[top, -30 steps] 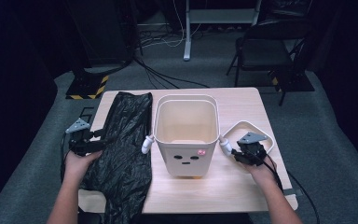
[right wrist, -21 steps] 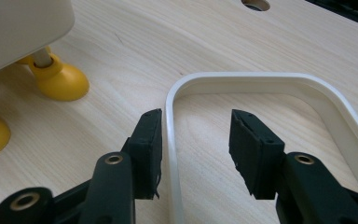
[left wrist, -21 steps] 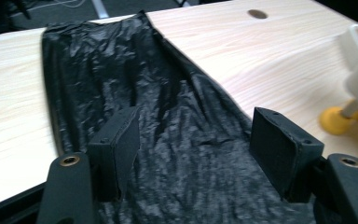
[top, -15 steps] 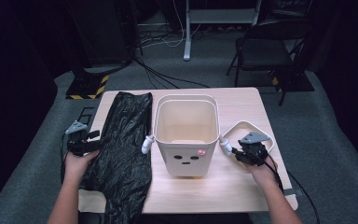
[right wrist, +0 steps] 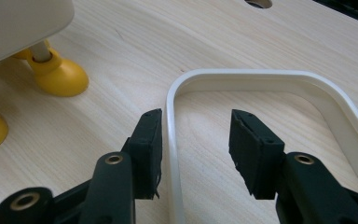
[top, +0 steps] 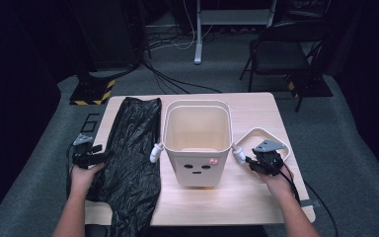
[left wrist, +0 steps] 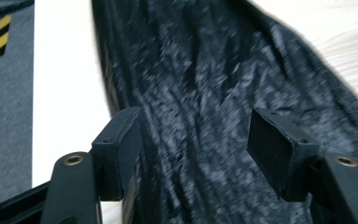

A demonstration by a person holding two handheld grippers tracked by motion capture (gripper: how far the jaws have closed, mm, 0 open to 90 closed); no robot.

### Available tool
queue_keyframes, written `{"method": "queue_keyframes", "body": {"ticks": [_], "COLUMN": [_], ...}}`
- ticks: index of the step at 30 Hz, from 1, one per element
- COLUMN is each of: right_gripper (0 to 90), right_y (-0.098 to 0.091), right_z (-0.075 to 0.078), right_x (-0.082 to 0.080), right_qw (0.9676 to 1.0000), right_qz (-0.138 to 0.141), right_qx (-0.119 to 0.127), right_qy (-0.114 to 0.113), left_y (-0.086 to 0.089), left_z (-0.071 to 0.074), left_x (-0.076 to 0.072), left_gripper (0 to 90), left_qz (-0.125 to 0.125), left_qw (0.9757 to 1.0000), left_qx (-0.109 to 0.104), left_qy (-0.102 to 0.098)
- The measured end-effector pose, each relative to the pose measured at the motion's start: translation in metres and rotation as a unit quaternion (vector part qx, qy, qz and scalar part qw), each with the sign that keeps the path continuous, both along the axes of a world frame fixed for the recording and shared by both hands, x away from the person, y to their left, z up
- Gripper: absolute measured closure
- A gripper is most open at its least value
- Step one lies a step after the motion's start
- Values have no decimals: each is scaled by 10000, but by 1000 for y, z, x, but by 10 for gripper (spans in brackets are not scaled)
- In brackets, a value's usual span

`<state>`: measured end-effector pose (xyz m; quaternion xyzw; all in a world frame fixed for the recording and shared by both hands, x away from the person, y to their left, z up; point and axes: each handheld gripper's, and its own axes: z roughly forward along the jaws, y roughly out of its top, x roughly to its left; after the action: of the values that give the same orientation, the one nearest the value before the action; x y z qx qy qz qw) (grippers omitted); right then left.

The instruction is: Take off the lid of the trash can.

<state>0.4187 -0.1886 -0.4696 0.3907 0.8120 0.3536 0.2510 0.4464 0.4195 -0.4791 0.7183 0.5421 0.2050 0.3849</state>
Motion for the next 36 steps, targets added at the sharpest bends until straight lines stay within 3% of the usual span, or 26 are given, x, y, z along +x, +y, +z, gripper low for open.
{"method": "queue_keyframes", "body": {"ticks": [3,6,12,19,25,32,35,36], "right_gripper": [536,537,537,538,540,543,542,542], "right_y": [0,0,0,-1,0,1,1,1], "right_z": [-1,-1,-2,-2,-3,-3,-3,-3], "right_x": [1,0,0,0,1,1,0,0], "right_qw": [10000,10000,10000,10000,10000,10000,10000,10000], "right_qz": [-10,-5,-10,-18,-1,20,28,29], "right_qx": [1,-3,-6,9,-12,-28,-41,-39], "right_qy": [26,18,18,40,55,60,50,50], "left_y": [0,1,0,-7,-16,-25,-25,-24], "left_z": [-8,-17,-24,-33,-35,-34,-37,-36], "left_x": [1,6,10,15,14,10,3,1], "left_gripper": [398,410,424,452,528,619,622,622], "left_qz": [68,118,234,96,-35,-284,-345,-352], "left_qw": [9999,9995,9987,9968,9950,9941,9958,9955], "left_qx": [109,226,343,618,865,941,714,750], "left_qy": [62,208,308,488,497,467,452,471]}}
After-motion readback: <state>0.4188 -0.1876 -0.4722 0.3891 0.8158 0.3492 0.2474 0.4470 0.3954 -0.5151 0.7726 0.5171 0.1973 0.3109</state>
